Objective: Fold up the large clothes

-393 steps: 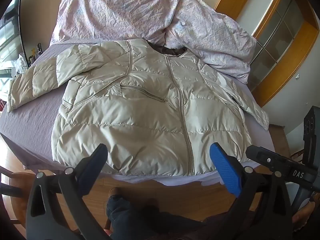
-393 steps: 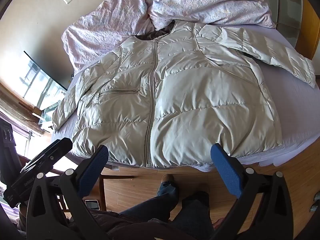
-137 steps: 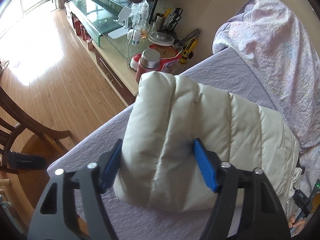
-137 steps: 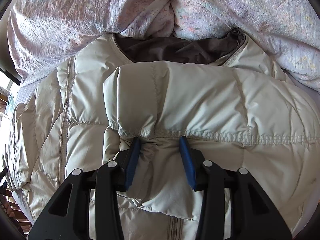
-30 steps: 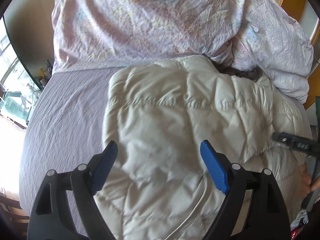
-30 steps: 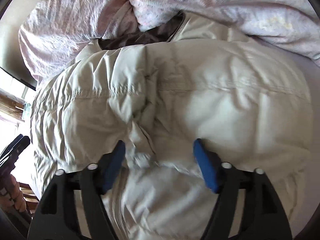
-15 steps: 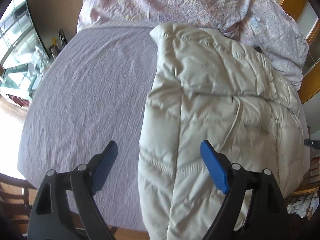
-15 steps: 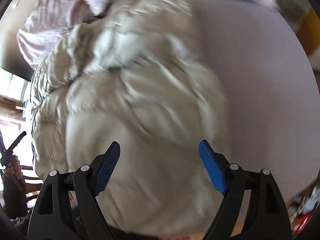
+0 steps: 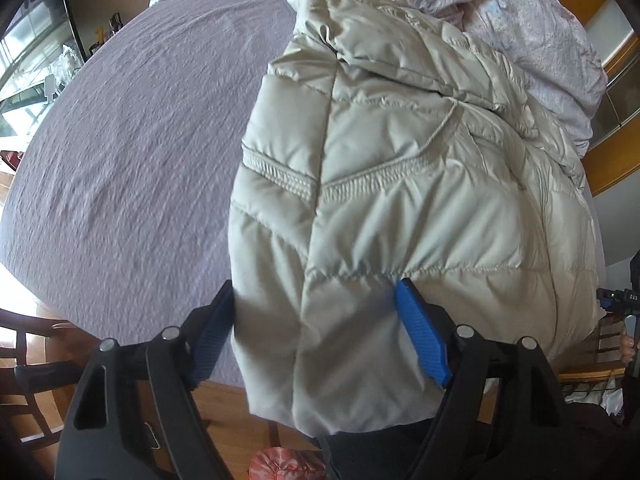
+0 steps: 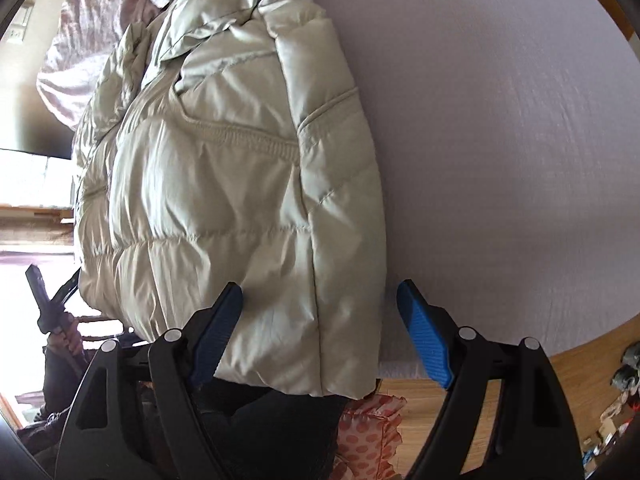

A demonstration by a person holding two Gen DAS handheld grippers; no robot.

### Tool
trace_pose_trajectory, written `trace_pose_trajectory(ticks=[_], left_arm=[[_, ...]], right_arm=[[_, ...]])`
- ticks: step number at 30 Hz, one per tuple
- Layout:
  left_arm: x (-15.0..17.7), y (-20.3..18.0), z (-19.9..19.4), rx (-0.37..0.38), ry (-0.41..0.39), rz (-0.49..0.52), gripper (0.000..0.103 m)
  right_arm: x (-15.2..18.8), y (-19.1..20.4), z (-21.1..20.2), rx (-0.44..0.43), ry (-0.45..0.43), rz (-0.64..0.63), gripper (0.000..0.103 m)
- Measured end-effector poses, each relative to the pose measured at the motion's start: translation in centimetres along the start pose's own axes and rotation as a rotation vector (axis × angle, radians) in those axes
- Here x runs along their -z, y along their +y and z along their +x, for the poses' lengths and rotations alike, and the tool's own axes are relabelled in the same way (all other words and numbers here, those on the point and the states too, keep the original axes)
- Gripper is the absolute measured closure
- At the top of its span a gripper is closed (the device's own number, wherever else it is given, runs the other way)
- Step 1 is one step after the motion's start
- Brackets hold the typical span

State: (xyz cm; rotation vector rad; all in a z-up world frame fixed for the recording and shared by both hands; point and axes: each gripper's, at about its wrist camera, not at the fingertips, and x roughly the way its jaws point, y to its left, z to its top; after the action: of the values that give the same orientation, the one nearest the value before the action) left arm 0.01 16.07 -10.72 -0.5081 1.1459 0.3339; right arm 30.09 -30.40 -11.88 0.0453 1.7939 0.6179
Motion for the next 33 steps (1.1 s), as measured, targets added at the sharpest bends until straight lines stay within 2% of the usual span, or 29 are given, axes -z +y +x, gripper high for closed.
trace_pose_trajectory(ticks=[4, 9, 11, 13, 16, 19, 21, 25, 33], left_arm=[[0.6, 0.3, 0.2, 0.003, 0.0, -0.031, 0.026], [1.4, 0.7, 0.2, 0.011, -0.004, -0.049, 0.029], [1.5, 0.6, 0.2, 0.019, -0.006, -0.05, 0.034], [1.7, 0.5, 0.0, 0.039, -0.006, -0.055, 0.045], [1.9, 0.2, -0.2, 0.048, -0.009, -0.055, 0.055], [1.8, 0.0, -0.4, 0.045, -0.013, -0.057, 0.068], [1.7, -0.1, -0.7, 0.034, -0.02, -0.057, 0.079], [1.1, -0.6, -1.9, 0.013, -0.043, -0.046, 0.09], [-2.1, -2.4, -6.2, -0.016, -0.164, 0.0, 0.093]], right_arm=[[-0.1, 0.0, 0.3, -0.034, 0.007, -0.016, 0.024], [0.7, -1.2, -0.1, -0.133, 0.014, -0.008, 0.031], [1.1, -1.8, -0.2, -0.174, 0.016, -0.005, 0.033], [1.4, -1.9, 0.0, -0.212, 0.023, 0.002, 0.037], [1.8, -1.9, 0.2, -0.256, 0.02, 0.001, 0.039], [2.0, -1.7, 0.4, -0.265, 0.011, -0.013, 0.061], [2.0, -1.7, 0.2, -0.275, -0.009, -0.018, 0.082], [1.5, -0.9, -0.6, -0.27, -0.057, -0.06, 0.089], [-0.5, 1.8, -4.2, -0.249, -0.202, -0.154, 0.092]])
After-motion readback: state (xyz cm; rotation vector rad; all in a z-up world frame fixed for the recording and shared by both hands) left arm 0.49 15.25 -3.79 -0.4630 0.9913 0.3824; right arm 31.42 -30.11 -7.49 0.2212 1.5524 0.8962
